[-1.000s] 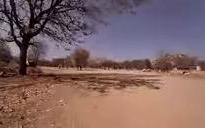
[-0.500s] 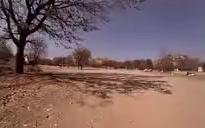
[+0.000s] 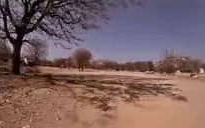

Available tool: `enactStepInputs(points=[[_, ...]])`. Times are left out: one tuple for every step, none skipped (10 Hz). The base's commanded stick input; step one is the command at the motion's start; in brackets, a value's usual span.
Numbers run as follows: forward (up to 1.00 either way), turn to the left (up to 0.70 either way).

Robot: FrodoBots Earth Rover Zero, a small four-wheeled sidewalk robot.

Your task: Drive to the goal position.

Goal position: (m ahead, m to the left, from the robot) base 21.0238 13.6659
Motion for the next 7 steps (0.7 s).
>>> enactStepInputs(points=[[1.00,0.00],[1.00,0.00],[1.00,0.00],[1.00,0.00],[1.00,0.00],[1.00,0.00],[1.00,0.00]])
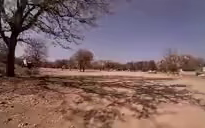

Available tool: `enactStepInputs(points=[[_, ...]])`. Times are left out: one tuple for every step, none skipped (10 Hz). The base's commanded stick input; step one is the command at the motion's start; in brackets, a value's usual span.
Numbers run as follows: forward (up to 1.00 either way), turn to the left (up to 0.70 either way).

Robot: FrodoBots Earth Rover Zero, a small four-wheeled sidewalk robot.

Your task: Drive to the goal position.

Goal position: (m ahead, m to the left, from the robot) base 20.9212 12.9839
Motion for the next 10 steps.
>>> enactStepInputs(points=[[1.00,0.00],[1.00,0.00],[1.00,0.00],[1.00,0.00],[1.00,0.00],[1.00,0.00],[1.00,0.00],[1.00,0.02],[1.00,0.02],[1.00,0.02]])
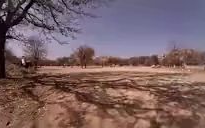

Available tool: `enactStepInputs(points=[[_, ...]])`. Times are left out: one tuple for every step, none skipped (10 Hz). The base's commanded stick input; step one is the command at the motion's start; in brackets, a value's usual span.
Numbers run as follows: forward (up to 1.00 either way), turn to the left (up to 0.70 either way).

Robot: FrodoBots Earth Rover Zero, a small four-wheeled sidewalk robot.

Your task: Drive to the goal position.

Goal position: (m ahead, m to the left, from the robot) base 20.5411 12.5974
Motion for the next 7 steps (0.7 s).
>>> enactStepInputs(points=[[1.00,0.02],[1.00,0.02],[1.00,0.02],[1.00,0.02],[1.00,0.02],[1.00,0.02],[1.00,0.02]])
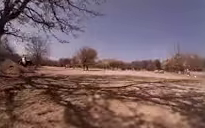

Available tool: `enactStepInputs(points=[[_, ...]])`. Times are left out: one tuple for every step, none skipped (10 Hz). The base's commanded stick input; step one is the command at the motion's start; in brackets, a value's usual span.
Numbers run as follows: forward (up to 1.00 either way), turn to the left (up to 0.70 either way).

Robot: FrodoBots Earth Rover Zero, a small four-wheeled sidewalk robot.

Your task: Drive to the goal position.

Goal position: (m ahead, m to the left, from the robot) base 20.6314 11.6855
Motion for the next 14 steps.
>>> enactStepInputs(points=[[1.00,0.02],[1.00,0.02],[1.00,0.02],[1.00,0.02],[1.00,0.02],[1.00,0.02],[1.00,0.02],[1.00,0.02],[1.00,0.04],[1.00,0.09],[1.00,0.12],[1.00,0.14],[1.00,0.14],[1.00,0.14]])
